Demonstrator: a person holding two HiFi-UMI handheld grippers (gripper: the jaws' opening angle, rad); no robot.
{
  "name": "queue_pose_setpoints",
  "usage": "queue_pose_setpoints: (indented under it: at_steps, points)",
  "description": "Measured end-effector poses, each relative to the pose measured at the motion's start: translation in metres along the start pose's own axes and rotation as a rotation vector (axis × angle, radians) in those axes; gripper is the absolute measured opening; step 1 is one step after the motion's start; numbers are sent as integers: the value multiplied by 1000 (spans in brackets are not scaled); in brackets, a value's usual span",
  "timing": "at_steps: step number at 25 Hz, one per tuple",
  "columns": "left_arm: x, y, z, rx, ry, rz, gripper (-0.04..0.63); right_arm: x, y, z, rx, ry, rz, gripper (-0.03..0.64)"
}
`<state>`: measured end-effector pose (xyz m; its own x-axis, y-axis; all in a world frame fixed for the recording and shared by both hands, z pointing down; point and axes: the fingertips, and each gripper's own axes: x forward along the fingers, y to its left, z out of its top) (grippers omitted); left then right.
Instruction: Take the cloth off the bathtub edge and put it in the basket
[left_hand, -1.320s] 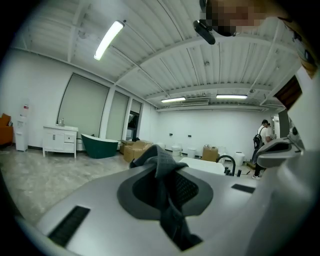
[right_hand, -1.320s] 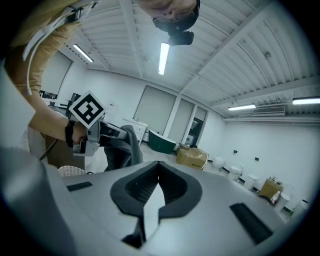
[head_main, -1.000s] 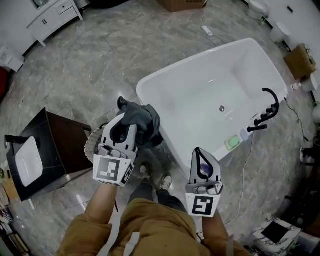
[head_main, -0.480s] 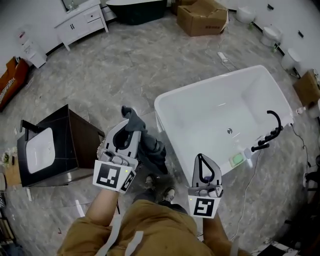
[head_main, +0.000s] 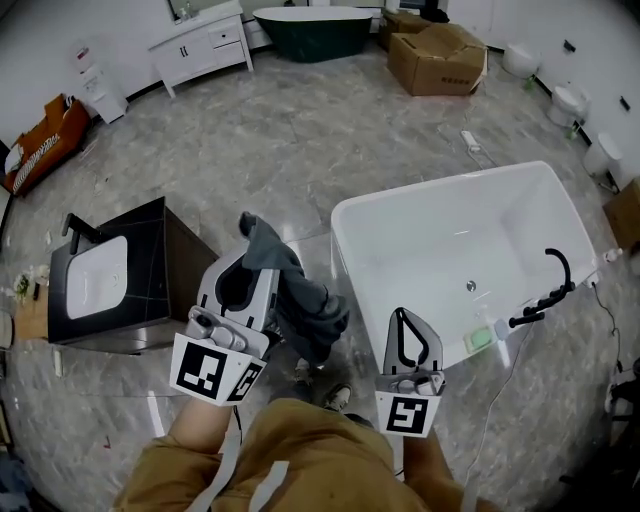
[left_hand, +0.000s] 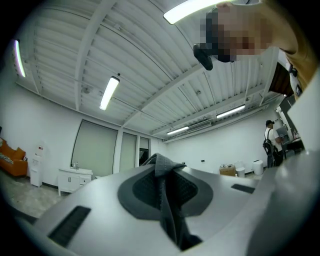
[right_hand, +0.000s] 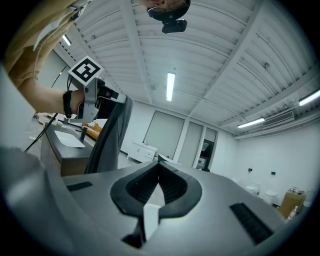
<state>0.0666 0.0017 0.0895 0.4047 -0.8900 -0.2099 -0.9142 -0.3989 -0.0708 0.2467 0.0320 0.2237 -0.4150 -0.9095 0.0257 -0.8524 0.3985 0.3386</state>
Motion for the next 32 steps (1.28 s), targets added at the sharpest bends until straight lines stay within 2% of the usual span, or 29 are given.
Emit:
queue_pose_setpoints:
  at_steps: [4,9,14,18,23,28,32]
  points:
    - [-14,3,16,7,-16,54,31,2,2,7,27,-35,43,5]
    - [-62,27,46,35,-37,144,31,9,38,26,50,-86,128,5]
    - [-68,42,46,68,-47,232,29,45,54,19,45,-117,241,5]
    - [-81,62,49,84,-48,284,29,69,81,31,31,-145,325,5]
    - [-120,120,56,83,-62,331,29,104,148,70,9,-201,399,5]
    - [-142,175,52,50,-71,335,29,144,197,101,1,-225,416,5]
    - [-160,243,62,16,-90,318,29,187,246,138,-39,-228,411,5]
